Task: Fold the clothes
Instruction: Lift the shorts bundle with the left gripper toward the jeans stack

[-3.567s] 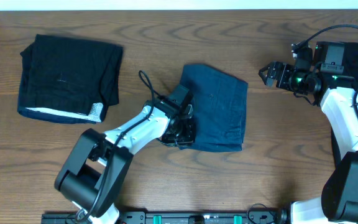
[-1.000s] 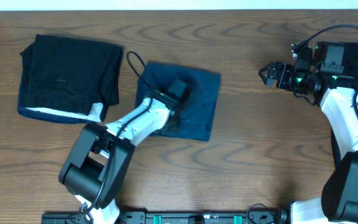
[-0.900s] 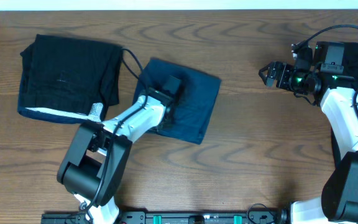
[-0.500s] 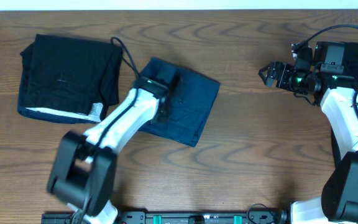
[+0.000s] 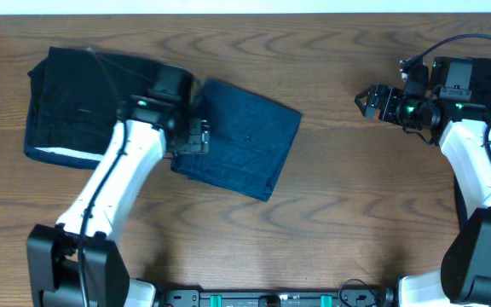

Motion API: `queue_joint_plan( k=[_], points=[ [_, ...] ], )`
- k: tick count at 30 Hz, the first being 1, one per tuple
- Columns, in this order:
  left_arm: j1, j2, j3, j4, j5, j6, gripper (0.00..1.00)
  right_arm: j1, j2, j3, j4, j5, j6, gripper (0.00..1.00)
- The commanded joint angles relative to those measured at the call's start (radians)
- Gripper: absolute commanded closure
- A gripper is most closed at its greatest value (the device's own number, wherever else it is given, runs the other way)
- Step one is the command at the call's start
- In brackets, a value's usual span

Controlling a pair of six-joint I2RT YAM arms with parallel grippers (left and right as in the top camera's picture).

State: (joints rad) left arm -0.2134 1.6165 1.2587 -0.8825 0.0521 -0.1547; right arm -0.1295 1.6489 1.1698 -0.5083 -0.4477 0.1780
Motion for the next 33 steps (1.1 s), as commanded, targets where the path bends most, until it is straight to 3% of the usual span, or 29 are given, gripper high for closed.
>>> queue_joint_plan(
  k=[1,10,11,27,33],
  points=[
    [0.042,0.035,0.007,0.001,0.098,0.058,0.13,-0.004,0.006,0.005,-0.001,0.003,0.000,0.01],
    [0.048,0.164,0.006,0.040,0.150,0.072,0.10,-0.004,0.006,0.005,-0.001,0.003,0.000,0.01],
    [0.048,0.176,0.006,0.047,0.150,0.072,0.01,-0.004,0.006,0.005,-0.001,0.003,0.000,0.01],
    [0.048,0.226,-0.066,0.140,0.136,0.045,0.02,-0.004,0.006,0.005,-0.001,0.003,0.000,0.01],
    [0.048,0.253,-0.094,0.159,0.063,0.011,0.02,-0.004,0.006,0.005,-0.001,0.003,0.000,0.01]
  ],
)
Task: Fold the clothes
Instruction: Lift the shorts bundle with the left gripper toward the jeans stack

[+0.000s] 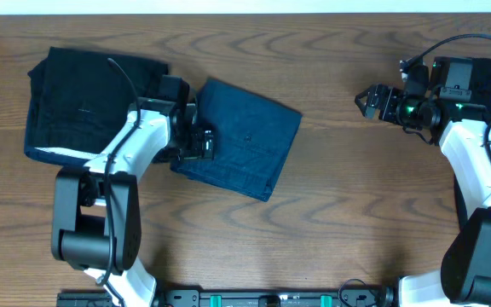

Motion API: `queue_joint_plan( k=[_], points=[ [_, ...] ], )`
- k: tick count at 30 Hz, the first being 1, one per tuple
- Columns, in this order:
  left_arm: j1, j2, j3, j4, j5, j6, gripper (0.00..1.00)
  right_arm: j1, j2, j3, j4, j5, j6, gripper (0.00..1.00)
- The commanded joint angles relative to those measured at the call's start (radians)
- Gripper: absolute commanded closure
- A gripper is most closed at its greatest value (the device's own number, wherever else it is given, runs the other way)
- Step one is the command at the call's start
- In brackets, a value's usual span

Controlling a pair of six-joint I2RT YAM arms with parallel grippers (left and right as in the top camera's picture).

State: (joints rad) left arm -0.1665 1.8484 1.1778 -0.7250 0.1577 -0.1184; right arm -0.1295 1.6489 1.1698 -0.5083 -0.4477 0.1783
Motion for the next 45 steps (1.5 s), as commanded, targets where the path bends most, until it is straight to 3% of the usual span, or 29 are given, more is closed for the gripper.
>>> queue_joint_plan(
  k=[1,22,26,28,29,34,37,43,45],
  points=[
    [0.001,0.023,-0.014,0.003,-0.042,-0.026,0.02,-0.004,0.006,0.005,-0.001,0.003,0.000,0.01],
    [-0.010,0.023,-0.140,0.079,0.007,-0.082,0.00,-0.004,0.006,0.005,-0.001,0.003,0.000,0.01],
    [-0.010,0.023,-0.140,0.082,0.072,-0.082,0.11,-0.004,0.006,0.005,-0.001,0.003,0.000,0.01],
    [-0.010,0.023,-0.140,0.085,0.079,-0.082,0.20,-0.004,0.006,0.005,-0.001,0.003,0.000,0.01],
    [-0.010,0.023,-0.140,0.087,0.079,-0.082,0.30,-0.004,0.006,0.005,-0.001,0.003,0.000,0.01],
    [-0.010,0.023,-0.140,0.087,0.079,-0.082,0.45,-0.004,0.006,0.005,-0.001,0.003,0.000,0.01],
    [-0.010,0.023,-0.140,0.087,0.079,-0.082,0.62,-0.004,0.006,0.005,-0.001,0.003,0.000,0.01],
    [-0.010,0.023,-0.140,0.087,0.079,-0.082,0.76,-0.004,0.006,0.005,-0.001,0.003,0.000,0.01],
    [-0.010,0.022,-0.140,0.087,0.079,-0.082,0.90,-0.004,0.006,0.005,-0.001,0.003,0.000,0.01]
  ],
)
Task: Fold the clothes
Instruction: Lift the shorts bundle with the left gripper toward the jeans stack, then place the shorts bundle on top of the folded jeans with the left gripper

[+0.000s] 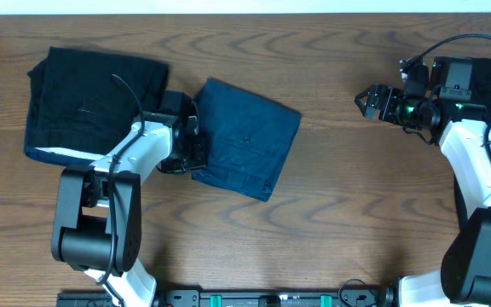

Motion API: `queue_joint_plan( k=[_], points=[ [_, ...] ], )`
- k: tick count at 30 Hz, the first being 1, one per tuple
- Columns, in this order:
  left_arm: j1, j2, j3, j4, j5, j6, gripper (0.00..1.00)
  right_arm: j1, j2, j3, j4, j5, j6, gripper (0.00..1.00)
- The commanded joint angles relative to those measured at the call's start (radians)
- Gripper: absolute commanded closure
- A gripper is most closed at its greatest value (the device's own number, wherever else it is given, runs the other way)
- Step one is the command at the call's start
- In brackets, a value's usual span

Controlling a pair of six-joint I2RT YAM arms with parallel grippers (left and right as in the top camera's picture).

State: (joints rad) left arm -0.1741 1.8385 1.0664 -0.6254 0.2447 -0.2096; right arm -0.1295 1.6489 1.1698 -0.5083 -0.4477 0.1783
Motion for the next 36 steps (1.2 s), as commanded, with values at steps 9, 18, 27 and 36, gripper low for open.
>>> queue_joint_plan(
  k=[9,18,27,36],
  points=[
    [-0.002,0.006,0.062,-0.001,-0.013,0.011,0.94,-0.004,0.006,0.005,-0.001,0.003,0.000,0.01],
    [-0.002,-0.099,0.164,0.004,-0.073,0.041,0.94,-0.004,0.006,0.005,-0.001,0.003,0.000,0.01],
    [-0.001,-0.200,0.179,0.048,-0.197,0.044,0.94,-0.004,0.006,0.005,-0.001,0.003,0.000,0.01],
    [0.013,-0.310,0.209,0.076,-0.247,0.004,0.94,-0.004,0.006,0.005,-0.001,0.003,0.000,0.01]
  ],
)
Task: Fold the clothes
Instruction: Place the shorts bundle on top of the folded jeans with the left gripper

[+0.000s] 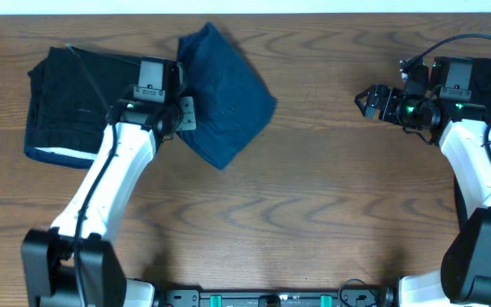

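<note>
A folded blue garment (224, 89) lies turned at an angle, near the table's far edge. My left gripper (184, 113) is shut on its left edge. Just left of it sits a folded dark navy garment (79, 94), partly under my left arm. My right gripper (366, 101) hovers at the right with nothing in it; its fingers look slightly apart, and the overhead view does not show clearly whether it is open or shut.
A dark cloth pile lies at the right edge behind the right arm. The white wall strip runs along the table's far edge (245, 10). Bare wood table (314, 213) fills the middle and front.
My left gripper has moved up and back with the blue garment's edge. The garment has shifted toward the far edge and rotated, now closer to the navy one. The right arm stayed put.
At first my left gripper rested at the blue garment's left edge, the garment lying mid-table. It stayed at that edge through the two later moments, the arm's pose changing. Now the garment has been dragged and turned toward the far edge beside the navy garment.
</note>
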Motion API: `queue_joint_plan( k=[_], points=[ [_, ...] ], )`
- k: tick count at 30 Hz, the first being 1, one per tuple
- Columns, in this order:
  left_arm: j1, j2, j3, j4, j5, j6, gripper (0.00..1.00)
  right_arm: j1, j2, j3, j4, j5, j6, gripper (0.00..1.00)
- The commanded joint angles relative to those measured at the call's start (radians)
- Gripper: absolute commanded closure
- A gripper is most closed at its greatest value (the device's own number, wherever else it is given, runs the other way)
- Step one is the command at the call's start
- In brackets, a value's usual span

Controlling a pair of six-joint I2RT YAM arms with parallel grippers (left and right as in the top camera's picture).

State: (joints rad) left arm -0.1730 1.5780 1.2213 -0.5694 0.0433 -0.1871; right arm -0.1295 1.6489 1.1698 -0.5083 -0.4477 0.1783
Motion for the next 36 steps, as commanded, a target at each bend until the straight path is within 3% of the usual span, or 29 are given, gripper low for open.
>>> queue_joint_plan(
  k=[1,30,36],
  points=[
    [0.018,-0.058,0.057,0.023,-0.046,-0.018,0.94,-0.004,0.006,0.005,-0.001,0.003,0.000,0.01],
    [0.216,-0.177,0.138,0.114,-0.045,-0.082,0.94,-0.004,0.006,0.005,-0.001,0.003,0.000,0.01],
    [0.296,-0.151,0.138,0.100,-0.045,-0.148,0.94,-0.004,0.006,0.005,-0.001,0.003,0.000,0.01]
  ],
)
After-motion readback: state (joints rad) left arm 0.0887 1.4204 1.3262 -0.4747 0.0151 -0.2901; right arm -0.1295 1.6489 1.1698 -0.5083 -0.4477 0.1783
